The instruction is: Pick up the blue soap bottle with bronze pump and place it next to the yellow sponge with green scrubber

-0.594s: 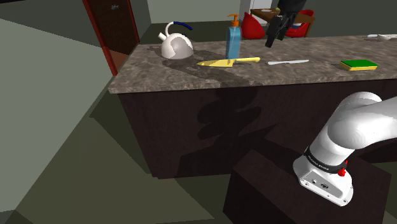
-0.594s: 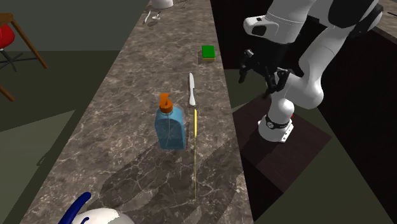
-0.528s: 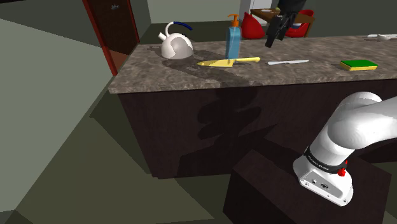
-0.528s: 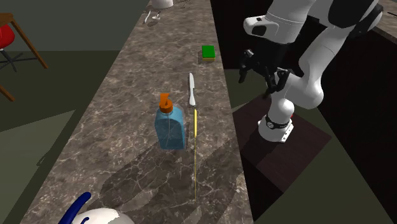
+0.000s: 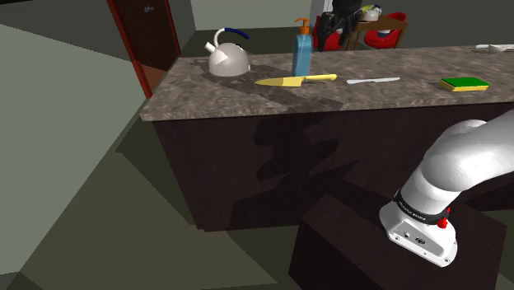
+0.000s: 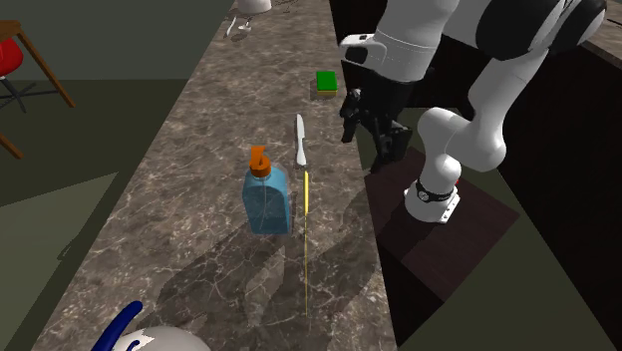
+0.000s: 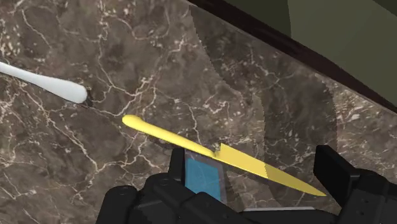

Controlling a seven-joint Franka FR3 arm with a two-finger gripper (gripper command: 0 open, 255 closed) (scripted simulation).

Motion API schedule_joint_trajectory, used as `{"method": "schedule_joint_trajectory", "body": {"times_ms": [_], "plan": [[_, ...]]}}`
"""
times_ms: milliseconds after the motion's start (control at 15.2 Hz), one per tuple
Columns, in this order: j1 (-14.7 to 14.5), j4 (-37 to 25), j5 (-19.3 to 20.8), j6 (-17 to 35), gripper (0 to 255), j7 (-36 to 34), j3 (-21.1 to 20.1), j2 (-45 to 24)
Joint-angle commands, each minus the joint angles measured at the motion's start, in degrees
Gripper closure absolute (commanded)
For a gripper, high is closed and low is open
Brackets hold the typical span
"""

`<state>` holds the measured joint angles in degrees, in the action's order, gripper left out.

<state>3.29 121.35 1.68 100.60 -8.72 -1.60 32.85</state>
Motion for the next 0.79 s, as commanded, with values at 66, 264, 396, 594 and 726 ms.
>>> {"method": "schedule_joint_trajectory", "body": {"times_ms": [66, 264, 396, 594, 726], "plan": [[1.62, -4.8, -0.11, 2.35, 0, -4.65, -0.41, -6.09], [3.11, -9.87, 0.02, 4.05, 0, -8.97, -0.45, -11.9], [4.05, -13.53, 0.16, 4.85, 0, -11.77, -0.36, -15.73], [5.33, -19.41, 0.38, 5.59, 0, -15.86, 0.02, -21.43], [5.52, -19.8, 0.43, 6.41, 0, -16.55, 0.14, -22.49]]}}
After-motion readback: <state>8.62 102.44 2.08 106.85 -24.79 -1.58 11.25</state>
